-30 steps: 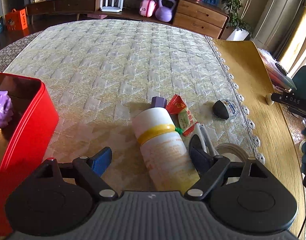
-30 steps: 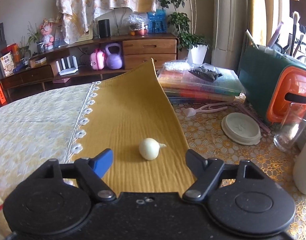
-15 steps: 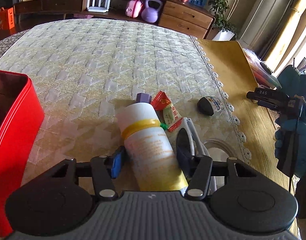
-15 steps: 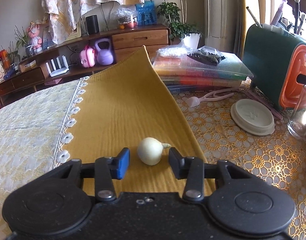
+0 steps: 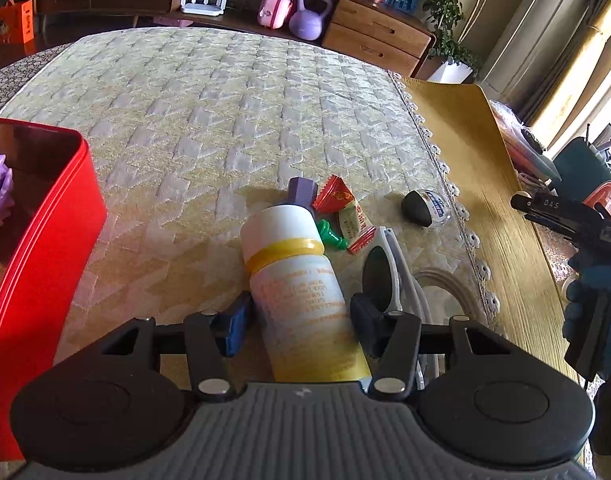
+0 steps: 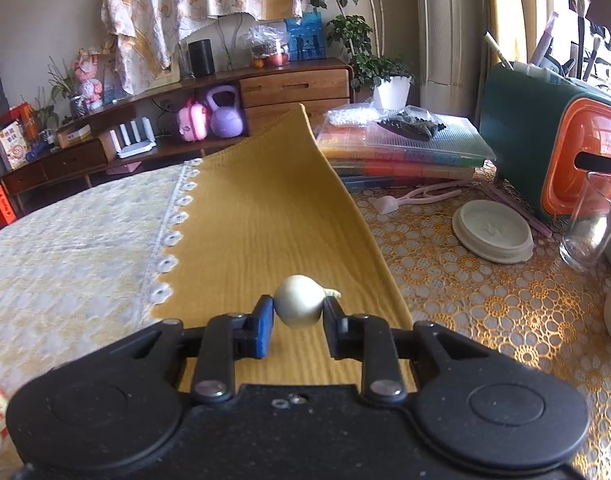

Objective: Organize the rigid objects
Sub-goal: 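Grasp the small white ball with the right tool while the left tool grasps the white bottle, then carry the white ball and white bottle over into the red tin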

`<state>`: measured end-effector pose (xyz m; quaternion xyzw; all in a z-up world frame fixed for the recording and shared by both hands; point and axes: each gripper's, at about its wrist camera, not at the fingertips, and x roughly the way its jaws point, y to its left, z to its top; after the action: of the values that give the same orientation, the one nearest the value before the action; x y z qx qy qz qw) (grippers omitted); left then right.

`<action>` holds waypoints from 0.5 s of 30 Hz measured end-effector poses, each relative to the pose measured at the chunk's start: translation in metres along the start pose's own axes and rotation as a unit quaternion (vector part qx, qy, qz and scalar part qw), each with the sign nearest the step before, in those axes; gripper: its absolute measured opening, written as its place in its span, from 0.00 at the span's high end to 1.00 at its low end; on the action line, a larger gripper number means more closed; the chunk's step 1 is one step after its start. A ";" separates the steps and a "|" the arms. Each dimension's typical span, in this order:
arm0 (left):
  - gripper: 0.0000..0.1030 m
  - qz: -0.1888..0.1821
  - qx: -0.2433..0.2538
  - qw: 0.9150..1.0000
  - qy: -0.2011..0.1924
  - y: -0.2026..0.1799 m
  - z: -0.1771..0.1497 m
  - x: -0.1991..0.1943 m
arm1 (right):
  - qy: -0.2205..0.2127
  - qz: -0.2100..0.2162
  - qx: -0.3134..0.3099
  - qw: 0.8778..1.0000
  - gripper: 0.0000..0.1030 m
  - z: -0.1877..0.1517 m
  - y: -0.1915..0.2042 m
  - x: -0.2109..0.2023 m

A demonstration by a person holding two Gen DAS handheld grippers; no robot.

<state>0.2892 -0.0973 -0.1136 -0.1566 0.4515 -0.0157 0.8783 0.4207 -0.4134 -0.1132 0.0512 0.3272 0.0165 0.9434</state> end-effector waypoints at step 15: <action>0.57 -0.005 -0.003 1.000 0.013 0.022 -0.018 -0.051 | -0.005 0.099 -0.047 0.994 0.75 -0.051 0.072 -0.131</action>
<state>0.2418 -0.0726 -0.0899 -0.1611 0.4620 -0.0212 0.8718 0.2866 -0.3462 -0.0648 0.0385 0.3151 0.1247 0.9400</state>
